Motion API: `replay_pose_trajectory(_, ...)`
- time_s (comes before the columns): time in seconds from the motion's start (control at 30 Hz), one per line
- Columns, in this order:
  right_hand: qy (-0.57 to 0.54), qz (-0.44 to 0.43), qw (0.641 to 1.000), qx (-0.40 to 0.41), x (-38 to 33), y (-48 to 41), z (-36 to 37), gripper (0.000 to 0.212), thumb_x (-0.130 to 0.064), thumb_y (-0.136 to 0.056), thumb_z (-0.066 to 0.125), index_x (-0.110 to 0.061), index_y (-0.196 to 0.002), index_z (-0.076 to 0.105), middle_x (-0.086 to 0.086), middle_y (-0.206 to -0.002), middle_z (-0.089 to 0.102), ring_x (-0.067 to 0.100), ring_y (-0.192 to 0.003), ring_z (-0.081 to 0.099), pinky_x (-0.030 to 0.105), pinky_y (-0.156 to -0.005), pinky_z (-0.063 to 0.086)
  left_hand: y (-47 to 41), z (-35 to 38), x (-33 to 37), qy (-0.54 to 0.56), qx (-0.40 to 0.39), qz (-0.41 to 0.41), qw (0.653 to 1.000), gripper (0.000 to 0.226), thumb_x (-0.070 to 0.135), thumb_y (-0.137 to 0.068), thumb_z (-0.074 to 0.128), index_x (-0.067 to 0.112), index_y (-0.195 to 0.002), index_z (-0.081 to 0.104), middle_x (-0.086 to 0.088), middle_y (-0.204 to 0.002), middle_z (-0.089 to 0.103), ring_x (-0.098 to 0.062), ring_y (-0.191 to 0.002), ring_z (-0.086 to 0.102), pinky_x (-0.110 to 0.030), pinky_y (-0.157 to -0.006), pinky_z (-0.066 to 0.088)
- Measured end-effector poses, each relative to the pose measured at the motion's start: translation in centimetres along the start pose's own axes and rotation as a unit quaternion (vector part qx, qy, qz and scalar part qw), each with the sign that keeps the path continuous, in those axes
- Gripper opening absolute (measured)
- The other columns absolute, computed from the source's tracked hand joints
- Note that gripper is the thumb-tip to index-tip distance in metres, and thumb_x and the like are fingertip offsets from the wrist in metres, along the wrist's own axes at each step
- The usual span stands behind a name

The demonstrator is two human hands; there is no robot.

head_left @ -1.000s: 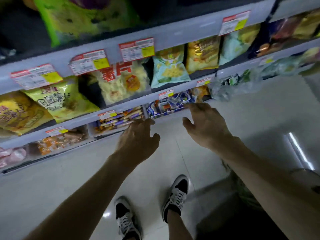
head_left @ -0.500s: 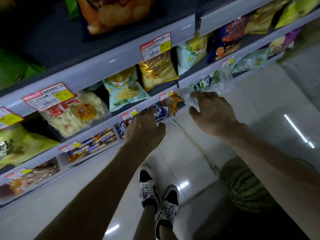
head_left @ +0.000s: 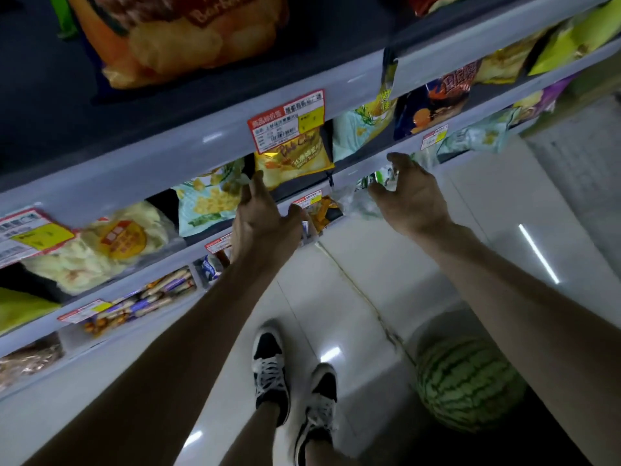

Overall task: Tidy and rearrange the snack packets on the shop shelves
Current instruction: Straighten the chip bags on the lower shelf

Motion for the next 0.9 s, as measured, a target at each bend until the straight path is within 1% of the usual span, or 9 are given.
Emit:
replay_pose_trajectory(0.07,-0.074,0.028,0.997,0.016,0.6,-1.6,0.1,0.071,-0.035,-0.097,0.064,-0.013,-0.158,0.036,0.009,-0.148,0.054,0.030,-0.140,0.049,0.036,-0.112,0.040,-1.0,0.9,-0.5,0.024,0.020,-0.005,1.000,0.078,0.029,-0.088,0.073,0.016,-0.156,0.036,-0.014,-0.139,0.060,-0.038,-0.114,0.062,-0.032,-0.076,0.041)
replay_pose_trajectory(0.13,-0.131,0.038,0.990,0.025,0.9,-3.4,0.5,0.081,-0.040,-0.091,0.069,-0.011,-0.158,0.034,0.007,-0.130,0.056,0.031,-0.137,0.051,0.037,-0.114,0.041,-1.8,1.6,-0.5,0.046,0.050,-0.009,0.998,0.086,0.030,-0.085,0.076,0.013,-0.158,0.035,-0.014,-0.145,0.053,-0.036,-0.127,0.053,-0.027,-0.086,0.036)
replay_pose_trajectory(0.2,-0.162,0.023,0.986,0.032,1.0,-4.9,0.8,0.089,-0.042,-0.087,0.072,-0.011,-0.159,0.031,0.004,-0.143,0.054,0.029,-0.141,0.048,0.039,-0.116,0.040,-2.3,2.2,-0.5,0.066,0.084,-0.019,0.994,0.090,0.030,-0.083,0.078,0.011,-0.159,0.034,-0.013,-0.148,0.049,-0.033,-0.134,0.045,-0.023,-0.090,0.032)
replay_pose_trajectory(0.27,-0.178,0.002,0.983,0.039,0.9,-6.2,0.7,0.088,-0.039,-0.088,0.076,-0.012,-0.158,0.031,0.005,-0.154,0.049,0.025,-0.142,0.047,0.033,-0.114,0.039,-2.8,2.9,-0.3,0.096,0.105,-0.035,0.989,0.096,0.031,-0.082,0.079,0.008,-0.161,0.030,-0.015,-0.149,0.047,-0.032,-0.136,0.043,-0.018,-0.091,0.028)
replay_pose_trajectory(0.33,-0.199,-0.020,0.979,0.046,0.6,-7.2,0.5,0.085,-0.038,-0.083,0.079,-0.016,-0.154,0.038,0.001,-0.148,0.054,0.023,-0.133,0.052,0.026,-0.103,0.041,-3.3,3.3,-0.1,0.136,0.131,-0.044,0.981,0.102,0.036,-0.078,0.077,0.007,-0.162,0.028,-0.015,-0.149,0.047,-0.033,-0.136,0.043,-0.019,-0.094,0.028)
replay_pose_trajectory(0.5,-0.251,-0.061,0.965,0.043,0.1,-9.6,0.7,0.104,-0.046,-0.063,0.086,-0.017,-0.151,0.039,-0.003,-0.138,0.062,0.018,-0.122,0.062,0.041,-0.105,0.051,-4.9,3.9,0.0,0.174,0.194,-0.075,0.962,0.108,0.044,-0.077,0.088,0.008,-0.160,0.031,-0.011,-0.153,0.047,-0.031,-0.139,0.045,-0.028,-0.101,0.038)
replay_pose_trajectory(0.7,-0.297,-0.106,0.948,0.040,-0.4,-12.5,0.5,0.103,-0.041,-0.059,0.088,-0.012,-0.145,0.040,0.000,-0.130,0.064,0.016,-0.114,0.066,0.036,-0.102,0.052,-6.8,4.3,0.9,0.182,0.236,-0.098,0.949,0.124,0.065,-0.059,0.089,0.012,-0.157,0.034,-0.006,-0.148,0.053,-0.029,-0.135,0.051,-0.042,-0.108,0.044)
replay_pose_trajectory(0.83,-0.272,-0.110,0.955,0.042,0.1,-14.0,-0.3,0.114,-0.046,-0.053,0.091,-0.008,-0.148,0.041,0.006,-0.136,0.059,0.022,-0.122,0.060,0.035,-0.107,0.049,-7.2,4.8,1.7,0.141,0.232,-0.129,0.954,0.125,0.066,-0.060,0.091,0.008,-0.156,0.034,-0.014,-0.145,0.046,-0.036,-0.134,0.043,-0.044,-0.112,0.037)
replay_pose_trajectory(0.9,-0.218,-0.110,0.969,0.032,0.0,-14.4,-0.9,0.117,-0.046,-0.058,0.095,-0.009,-0.153,0.037,0.010,-0.144,0.050,0.024,-0.131,0.050,0.026,-0.110,0.040,-6.8,4.8,2.0,0.111,0.239,-0.144,0.954,0.120,0.066,-0.061,0.092,0.007,-0.151,0.039,-0.014,-0.145,0.045,-0.036,-0.134,0.041,-0.041,-0.110,0.033)
Point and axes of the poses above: each hand's wrist, its own y-axis away from the middle knuckle, its own z-axis out of the palm, x = y × z, the point moved 7 cm from there along -y, towards the middle knuckle
